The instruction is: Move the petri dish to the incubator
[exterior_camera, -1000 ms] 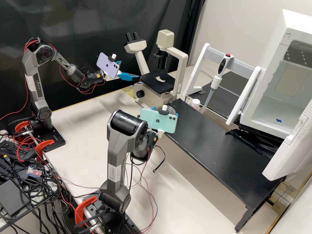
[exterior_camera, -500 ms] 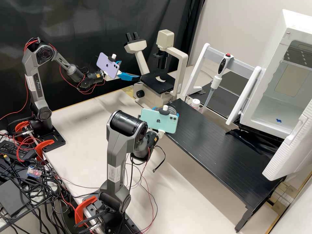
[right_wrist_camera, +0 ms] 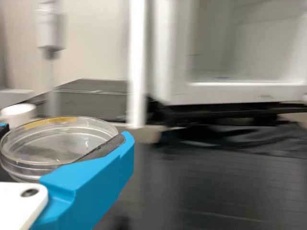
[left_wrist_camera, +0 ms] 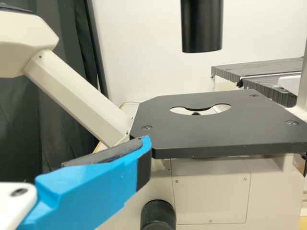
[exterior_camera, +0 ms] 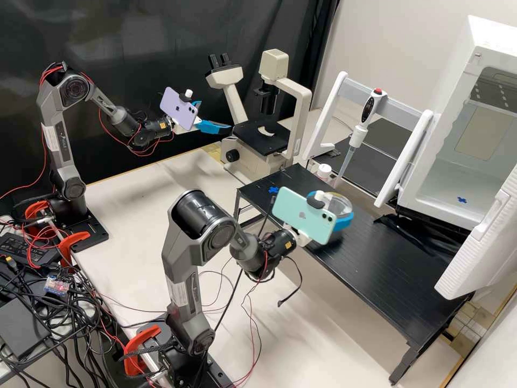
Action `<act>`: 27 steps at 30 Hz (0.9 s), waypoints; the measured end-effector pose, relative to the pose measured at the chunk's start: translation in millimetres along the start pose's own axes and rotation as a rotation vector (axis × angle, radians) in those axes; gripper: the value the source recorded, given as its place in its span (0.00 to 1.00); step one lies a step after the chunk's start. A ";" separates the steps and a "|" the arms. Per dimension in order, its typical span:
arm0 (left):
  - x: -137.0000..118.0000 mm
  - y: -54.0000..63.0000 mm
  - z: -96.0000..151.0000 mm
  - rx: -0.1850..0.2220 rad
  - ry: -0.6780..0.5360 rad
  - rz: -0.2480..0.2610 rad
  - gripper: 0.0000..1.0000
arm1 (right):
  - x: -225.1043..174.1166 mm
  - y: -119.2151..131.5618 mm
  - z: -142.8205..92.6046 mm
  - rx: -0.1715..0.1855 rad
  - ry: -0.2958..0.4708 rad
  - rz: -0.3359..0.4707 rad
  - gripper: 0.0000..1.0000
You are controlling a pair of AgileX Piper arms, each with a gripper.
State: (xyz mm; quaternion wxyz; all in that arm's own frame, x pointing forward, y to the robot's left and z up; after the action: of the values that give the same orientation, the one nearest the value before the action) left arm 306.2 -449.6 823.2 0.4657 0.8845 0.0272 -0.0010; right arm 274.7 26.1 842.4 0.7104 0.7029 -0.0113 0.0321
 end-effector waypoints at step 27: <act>0.0 0.0 0.0 0.000 0.000 0.000 1.00 | 158.2 122.2 36.6 0.001 -0.232 0.203 0.00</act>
State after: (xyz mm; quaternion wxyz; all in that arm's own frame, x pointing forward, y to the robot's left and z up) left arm 306.2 -449.6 823.2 0.4657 0.8845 0.0272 -0.0010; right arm 426.1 -4.6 974.6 0.6972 0.6974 -0.1643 0.0224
